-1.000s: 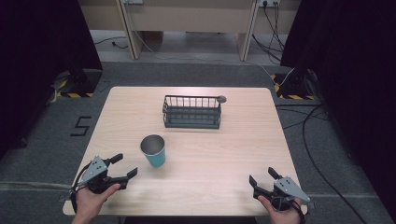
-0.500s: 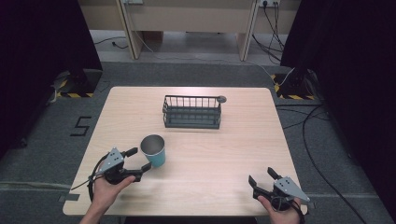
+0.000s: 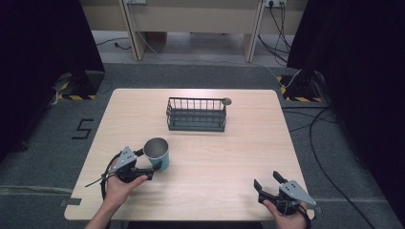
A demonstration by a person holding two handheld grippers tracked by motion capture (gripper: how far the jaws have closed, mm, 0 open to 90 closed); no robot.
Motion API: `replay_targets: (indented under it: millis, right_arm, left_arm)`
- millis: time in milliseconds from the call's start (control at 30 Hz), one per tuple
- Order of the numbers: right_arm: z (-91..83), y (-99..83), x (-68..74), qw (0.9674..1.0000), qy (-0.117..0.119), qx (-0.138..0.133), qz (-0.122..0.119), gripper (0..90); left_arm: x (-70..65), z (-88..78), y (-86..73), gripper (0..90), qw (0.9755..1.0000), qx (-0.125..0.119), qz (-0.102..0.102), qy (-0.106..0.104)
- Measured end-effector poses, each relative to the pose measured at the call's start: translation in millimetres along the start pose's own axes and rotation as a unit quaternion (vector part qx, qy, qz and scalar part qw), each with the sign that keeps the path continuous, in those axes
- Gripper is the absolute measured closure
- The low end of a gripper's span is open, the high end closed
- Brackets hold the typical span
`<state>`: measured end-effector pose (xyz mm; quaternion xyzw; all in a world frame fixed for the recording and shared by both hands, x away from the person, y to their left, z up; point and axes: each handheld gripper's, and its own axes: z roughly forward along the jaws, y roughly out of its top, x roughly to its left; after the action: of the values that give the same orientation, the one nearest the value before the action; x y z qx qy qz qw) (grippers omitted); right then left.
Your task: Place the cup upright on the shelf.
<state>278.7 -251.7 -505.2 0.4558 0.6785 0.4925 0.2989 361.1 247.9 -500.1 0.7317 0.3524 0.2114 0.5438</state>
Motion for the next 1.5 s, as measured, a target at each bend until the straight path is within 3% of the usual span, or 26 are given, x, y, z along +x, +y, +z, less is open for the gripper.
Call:
replay_targets:
  millis: [433,733,1500]
  right_arm:
    - [0.4,-0.7,-0.3,1.0,0.001,0.001,0.002,19.4]
    - [0.4,-1.1,-1.0,1.0,0.0,0.002,0.001,19.4]
    - [0.0,-0.9,-1.1,1.0,0.001,0.0,0.005,19.5]
  left_arm:
    - [1.7,17.3,5.8,15.0,0.9999,0.0,0.006,-0.009]
    - [0.6,16.4,7.4,15.4,1.0,-0.003,0.004,-0.003]
    - [2.5,22.8,43.1,15.4,0.9992,-0.038,0.01,-0.002]
